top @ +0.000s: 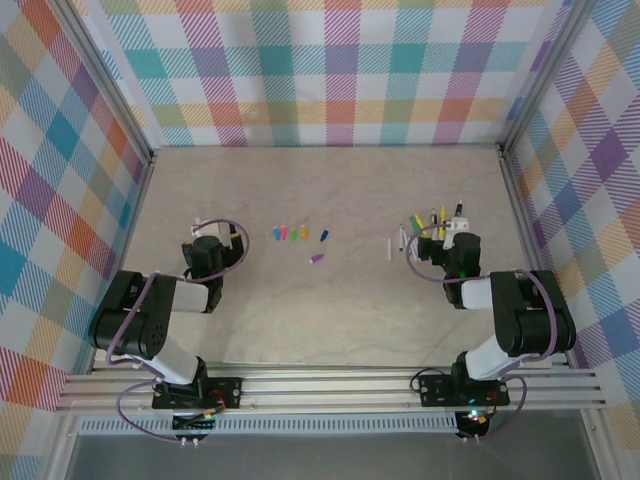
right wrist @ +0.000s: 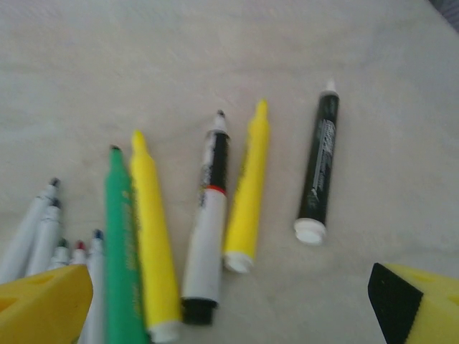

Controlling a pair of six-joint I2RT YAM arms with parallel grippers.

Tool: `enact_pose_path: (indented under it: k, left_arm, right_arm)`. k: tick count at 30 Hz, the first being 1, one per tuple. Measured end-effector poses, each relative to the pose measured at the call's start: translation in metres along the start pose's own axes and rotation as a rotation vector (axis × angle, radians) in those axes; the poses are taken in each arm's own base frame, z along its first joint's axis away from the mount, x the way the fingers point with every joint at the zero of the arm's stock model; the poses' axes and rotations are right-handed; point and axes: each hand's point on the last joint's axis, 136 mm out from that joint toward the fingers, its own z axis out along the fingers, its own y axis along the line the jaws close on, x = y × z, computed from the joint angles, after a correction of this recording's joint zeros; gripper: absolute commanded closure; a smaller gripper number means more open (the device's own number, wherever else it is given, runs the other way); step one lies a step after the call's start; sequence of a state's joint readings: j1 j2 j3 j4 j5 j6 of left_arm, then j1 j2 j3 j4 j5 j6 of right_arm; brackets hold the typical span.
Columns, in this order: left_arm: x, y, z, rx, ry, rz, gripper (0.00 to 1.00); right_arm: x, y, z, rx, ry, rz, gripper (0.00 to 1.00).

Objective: Open the pen caps

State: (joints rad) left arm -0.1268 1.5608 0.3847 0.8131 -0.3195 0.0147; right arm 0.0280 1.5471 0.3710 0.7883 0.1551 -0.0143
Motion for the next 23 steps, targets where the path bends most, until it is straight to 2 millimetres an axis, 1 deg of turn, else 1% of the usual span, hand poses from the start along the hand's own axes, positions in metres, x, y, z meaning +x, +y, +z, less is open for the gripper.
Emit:
enact_pose_path:
  k: [1, 6, 17, 23]
  left_arm:
    - [0.000, -0.001, 0.000, 0.004, 0.001, -0.001, 0.00]
    - [0.000, -0.001, 0.000, 0.008, 0.001, -0.004, 0.00]
    - [0.000, -0.001, 0.000, 0.010, 0.001, -0.005, 0.00]
    - [0.000, -0.001, 0.000, 0.011, 0.001, -0.005, 0.00]
  right_arm:
    - [-0.001, -0.001, 0.001, -0.006, -0.001, 0.009, 0.01]
    - [-0.012, 0.006, 0.001, -0.048, -0.036, 0.021, 0.01]
    - [-0.012, 0.010, 0.001, -0.068, -0.036, 0.031, 0.01]
    - [-0.017, 0.013, 0.002, -0.086, -0.046, 0.030, 0.01]
